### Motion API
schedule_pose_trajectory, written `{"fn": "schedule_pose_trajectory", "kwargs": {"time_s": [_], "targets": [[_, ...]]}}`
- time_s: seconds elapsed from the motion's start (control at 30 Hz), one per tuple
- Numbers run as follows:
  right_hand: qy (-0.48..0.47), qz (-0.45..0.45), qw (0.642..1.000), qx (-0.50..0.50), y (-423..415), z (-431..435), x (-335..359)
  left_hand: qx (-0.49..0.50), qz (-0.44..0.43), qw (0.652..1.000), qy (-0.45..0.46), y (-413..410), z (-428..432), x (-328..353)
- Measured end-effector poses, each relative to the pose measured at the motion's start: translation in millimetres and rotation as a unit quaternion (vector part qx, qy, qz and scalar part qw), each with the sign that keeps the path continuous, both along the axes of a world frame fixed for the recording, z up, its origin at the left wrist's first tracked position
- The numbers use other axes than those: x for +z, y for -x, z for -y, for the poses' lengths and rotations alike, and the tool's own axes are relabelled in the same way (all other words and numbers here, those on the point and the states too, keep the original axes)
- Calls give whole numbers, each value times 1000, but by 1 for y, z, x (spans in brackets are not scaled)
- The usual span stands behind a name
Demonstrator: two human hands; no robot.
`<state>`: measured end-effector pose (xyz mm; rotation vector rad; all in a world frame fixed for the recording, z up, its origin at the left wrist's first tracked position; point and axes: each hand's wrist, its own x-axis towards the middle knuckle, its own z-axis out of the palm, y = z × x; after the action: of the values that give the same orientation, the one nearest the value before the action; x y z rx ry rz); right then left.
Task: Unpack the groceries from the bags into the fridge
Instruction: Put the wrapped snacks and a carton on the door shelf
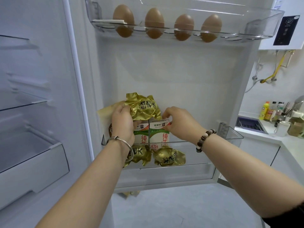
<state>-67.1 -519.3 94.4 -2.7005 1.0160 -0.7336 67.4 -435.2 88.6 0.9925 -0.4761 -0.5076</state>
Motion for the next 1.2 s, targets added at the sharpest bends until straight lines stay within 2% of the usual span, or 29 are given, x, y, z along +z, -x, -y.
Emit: {"fn": "schedule_pose_trajectory", "kwargs": {"time_s": [0.1,0.23,0.37,0.57,0.63,0.77,0.83,0.93,1.07,1.17,1.2], "targets": [[-42,19,999,6,9,4,9,-13,20,1000,-2,1,-2,0],[-9,85,995,53,16,-6,28,-29,66,997,1,2,-4,-2],[39,11,993,115,11,-18,38,-68,90,993,17,5,-6,-2],[123,16,986,108,12,-18,41,-165,122,978,28,8,-12,-1],[118,13,987,104,14,-19,39,-177,145,973,30,11,-14,0],[57,45,996,47,29,-9,45,-151,259,954,-18,13,-13,-1],[-18,47,999,15,47,4,49,-131,354,923,-69,12,-14,-2],[-83,-40,995,-46,72,25,42,-107,524,836,-125,15,-12,-5],[-84,-214,969,-92,77,45,16,-106,625,747,-201,21,-3,-10],[-90,-297,946,-90,67,49,3,-64,720,634,-277,27,1,-14],[-100,-308,942,-92,64,50,0,-55,732,614,-289,28,2,-15]]}}
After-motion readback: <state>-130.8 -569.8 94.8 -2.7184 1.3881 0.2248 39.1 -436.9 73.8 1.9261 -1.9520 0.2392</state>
